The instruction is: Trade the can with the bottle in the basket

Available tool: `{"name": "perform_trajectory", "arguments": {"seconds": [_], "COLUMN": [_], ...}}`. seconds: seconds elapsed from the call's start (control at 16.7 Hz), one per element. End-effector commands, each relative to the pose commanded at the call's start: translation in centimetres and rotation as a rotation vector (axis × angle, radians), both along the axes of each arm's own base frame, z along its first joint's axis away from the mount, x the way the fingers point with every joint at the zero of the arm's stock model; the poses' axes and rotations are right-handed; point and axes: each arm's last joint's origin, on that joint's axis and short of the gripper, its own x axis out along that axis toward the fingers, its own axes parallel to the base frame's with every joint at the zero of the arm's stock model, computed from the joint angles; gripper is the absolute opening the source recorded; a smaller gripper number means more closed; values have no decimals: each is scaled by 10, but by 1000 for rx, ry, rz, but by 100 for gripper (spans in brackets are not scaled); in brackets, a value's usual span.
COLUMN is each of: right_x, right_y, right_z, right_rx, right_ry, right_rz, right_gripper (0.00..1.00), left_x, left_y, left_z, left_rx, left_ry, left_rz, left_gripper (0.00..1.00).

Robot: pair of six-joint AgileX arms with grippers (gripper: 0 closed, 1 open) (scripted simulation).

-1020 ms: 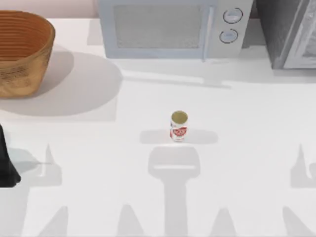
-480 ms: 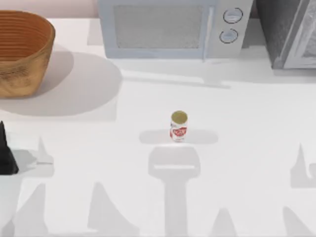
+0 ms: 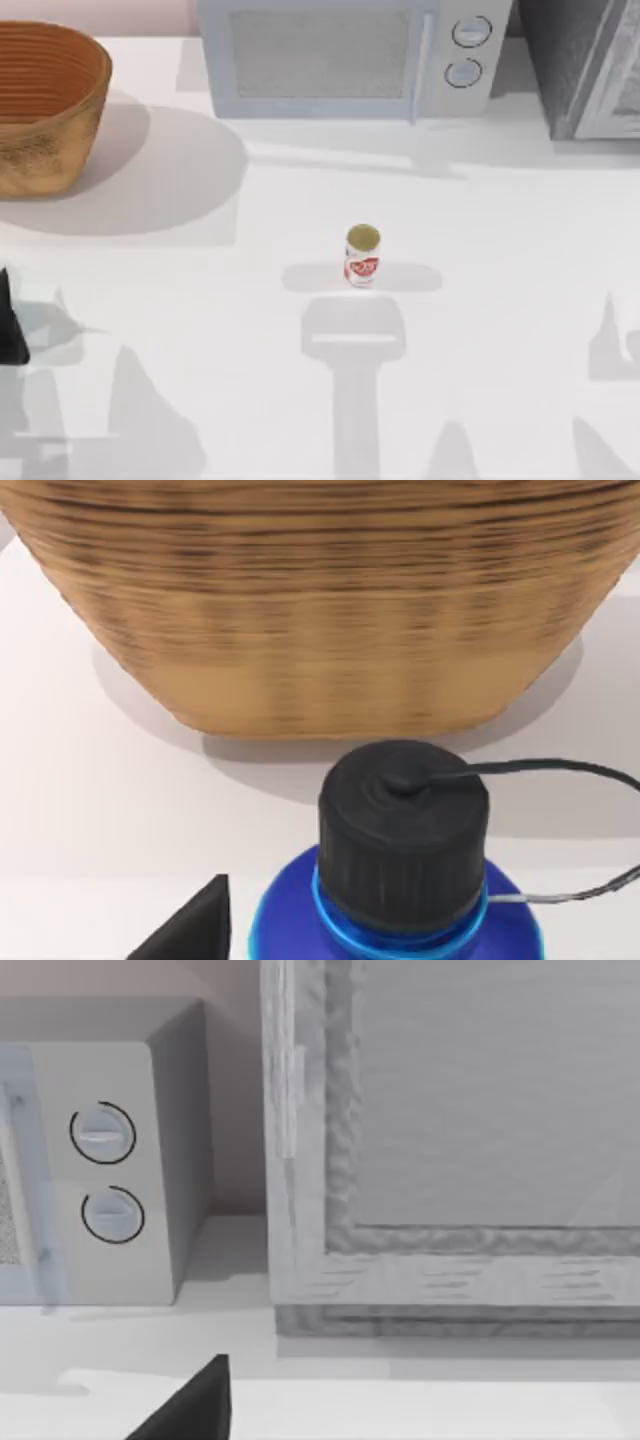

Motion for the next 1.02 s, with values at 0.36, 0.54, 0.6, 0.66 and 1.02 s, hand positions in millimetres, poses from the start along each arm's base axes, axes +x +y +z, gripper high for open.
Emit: {"name": "perform_trajectory", "arguments": {"seconds": [0.36,0.54,0.6,0.66,1.02], "right_x": [0,0,0,0,0], "right_y": [0,0,0,0,0], "right_z": [0,0,0,0,0], "right_rx": [0,0,0,0,0], "right_ry": [0,0,0,0,0], "right_rz": [0,0,0,0,0], "right_gripper": [100,100,100,100,100], "left_x": [-3,-4,-4,-4,19], "left_y": [10,11,11,11,12], "left_z": [-23,-25,-25,-25,-31], "left_rx": [-23,-26,-26,-26,-25], "left_ry": [66,72,72,72,72], "left_rz": [5,6,6,6,6], "left_gripper": [100,100,100,100,100]}}
